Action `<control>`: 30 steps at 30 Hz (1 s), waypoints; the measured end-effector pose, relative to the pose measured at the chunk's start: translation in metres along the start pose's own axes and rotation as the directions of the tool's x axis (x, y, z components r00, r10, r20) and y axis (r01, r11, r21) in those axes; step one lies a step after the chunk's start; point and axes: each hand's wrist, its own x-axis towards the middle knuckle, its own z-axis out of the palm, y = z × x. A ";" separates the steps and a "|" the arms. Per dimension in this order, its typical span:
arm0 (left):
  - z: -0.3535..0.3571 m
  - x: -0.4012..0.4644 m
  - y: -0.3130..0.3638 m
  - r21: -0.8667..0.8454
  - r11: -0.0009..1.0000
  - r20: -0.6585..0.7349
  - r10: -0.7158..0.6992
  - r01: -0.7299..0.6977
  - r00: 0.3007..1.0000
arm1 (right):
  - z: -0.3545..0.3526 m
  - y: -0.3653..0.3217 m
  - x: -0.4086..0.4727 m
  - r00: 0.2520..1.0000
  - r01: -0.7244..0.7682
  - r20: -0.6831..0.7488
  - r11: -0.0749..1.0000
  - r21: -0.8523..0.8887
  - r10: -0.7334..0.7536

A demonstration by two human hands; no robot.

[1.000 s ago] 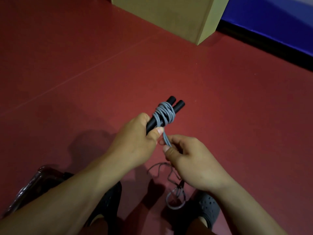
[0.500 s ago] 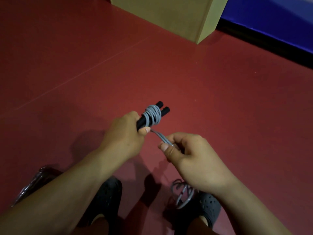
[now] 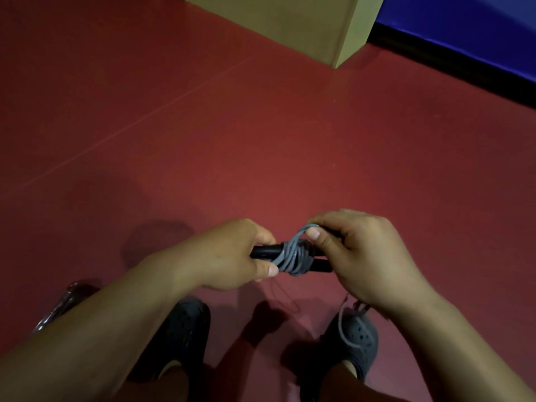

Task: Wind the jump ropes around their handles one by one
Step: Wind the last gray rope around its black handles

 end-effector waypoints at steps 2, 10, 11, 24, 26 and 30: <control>-0.002 -0.002 0.003 -0.085 0.996 0.050 0.018 -0.014 0.999 | -0.005 0.004 0.001 0.996 -0.079 -0.047 0.997 -0.015 0.078; -0.012 -0.012 0.014 -0.345 0.931 0.187 0.194 -0.121 0.963 | -0.022 0.009 0.006 0.886 -0.426 -0.099 0.879 0.217 0.454; -0.013 -0.011 0.016 -0.391 0.911 0.192 0.224 -0.135 0.956 | -0.025 0.011 0.005 0.876 -0.439 -0.082 0.856 0.274 0.476; -0.018 -0.016 0.016 -0.619 0.752 0.130 0.383 -0.227 0.915 | -0.007 0.013 0.009 0.961 -0.224 0.027 0.712 0.665 0.276; -0.016 -0.015 0.016 -0.640 0.731 0.080 0.371 -0.238 0.925 | -0.001 0.010 0.009 0.967 -0.236 0.029 0.849 0.473 0.253; -0.014 -0.011 0.015 -0.658 0.713 -0.052 0.279 -0.243 0.959 | 0.010 -0.006 0.006 0.968 -0.251 0.110 0.863 0.439 0.226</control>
